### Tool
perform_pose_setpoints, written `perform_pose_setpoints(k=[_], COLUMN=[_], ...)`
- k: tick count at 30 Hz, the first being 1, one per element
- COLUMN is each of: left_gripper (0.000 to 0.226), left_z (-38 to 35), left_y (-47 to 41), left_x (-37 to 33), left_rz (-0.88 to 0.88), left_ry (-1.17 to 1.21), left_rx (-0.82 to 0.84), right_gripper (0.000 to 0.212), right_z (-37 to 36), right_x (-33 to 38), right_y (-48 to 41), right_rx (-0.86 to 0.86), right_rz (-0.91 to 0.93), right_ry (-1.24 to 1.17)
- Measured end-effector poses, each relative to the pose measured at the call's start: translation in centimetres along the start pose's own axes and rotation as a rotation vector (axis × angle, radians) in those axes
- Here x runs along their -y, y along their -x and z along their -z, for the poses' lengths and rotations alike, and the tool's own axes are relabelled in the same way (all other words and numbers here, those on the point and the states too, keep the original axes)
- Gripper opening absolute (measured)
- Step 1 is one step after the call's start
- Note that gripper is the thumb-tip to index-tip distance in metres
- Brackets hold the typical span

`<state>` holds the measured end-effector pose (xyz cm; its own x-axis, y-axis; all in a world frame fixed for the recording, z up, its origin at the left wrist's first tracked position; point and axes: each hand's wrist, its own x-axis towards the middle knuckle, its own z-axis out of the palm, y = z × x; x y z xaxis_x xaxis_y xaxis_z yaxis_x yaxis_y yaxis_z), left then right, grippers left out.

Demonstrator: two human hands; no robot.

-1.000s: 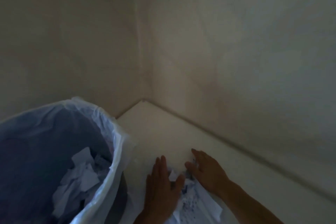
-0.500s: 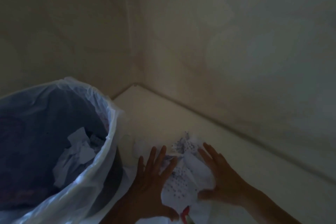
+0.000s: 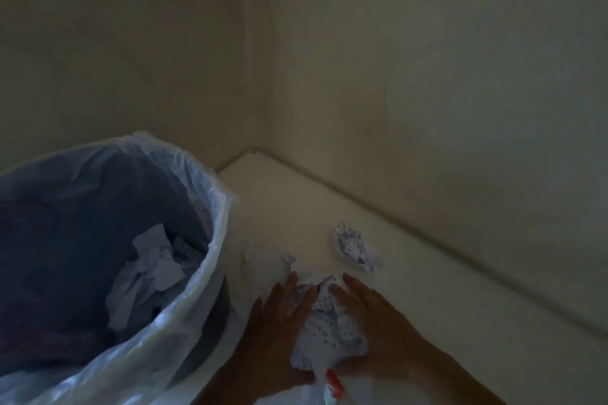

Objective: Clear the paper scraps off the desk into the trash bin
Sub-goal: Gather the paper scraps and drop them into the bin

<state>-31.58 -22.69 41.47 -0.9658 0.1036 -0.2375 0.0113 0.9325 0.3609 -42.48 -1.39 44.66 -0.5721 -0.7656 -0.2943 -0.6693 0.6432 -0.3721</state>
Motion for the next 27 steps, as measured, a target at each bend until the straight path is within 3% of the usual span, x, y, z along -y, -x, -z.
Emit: perform_pose_setpoints(k=[4, 7, 10, 13, 19, 22, 27], left_gripper=[0.122, 0.124, 0.127, 0.128, 0.123, 0.121, 0.121], left_z=[0.3, 0.7, 0.6, 1.0, 1.9, 3.6, 4.7], left_y=[-0.4, -1.0, -1.0, -1.0, -1.0, -1.8, -3.7], left_x=[-0.4, -0.8, -1.4, -1.9, -2.8, -3.2, -3.2], left_rz=[0.024, 0.050, 0.087, 0.140, 0.195, 0.231, 0.249], left_ry=[0.103, 0.176, 0.131, 0.084, 0.054, -0.026, -0.034], left_rx=[-0.003, 0.010, -0.002, -0.009, -0.031, -0.094, -0.137], right_gripper=[0.072, 0.058, 0.059, 0.059, 0.078, 0.084, 0.073], right_z=[3.1, 5.1, 5.3, 4.2, 7.8, 9.9, 10.4], right_x=[-0.7, -1.3, -2.4, -2.1, -1.1, -0.2, 2.3], right_y=[-0.4, -3.4, -6.7, -7.8, -10.1, -14.6, -22.8], right_rx=[-0.355, -0.509, -0.307, -0.106, -0.205, -0.165, -0.047], right_rz=[0.099, -0.057, -0.290, -0.238, -0.176, -0.112, -0.055], right_ry=[0.025, -0.094, -0.255, -0.363, -0.286, -0.219, -0.113])
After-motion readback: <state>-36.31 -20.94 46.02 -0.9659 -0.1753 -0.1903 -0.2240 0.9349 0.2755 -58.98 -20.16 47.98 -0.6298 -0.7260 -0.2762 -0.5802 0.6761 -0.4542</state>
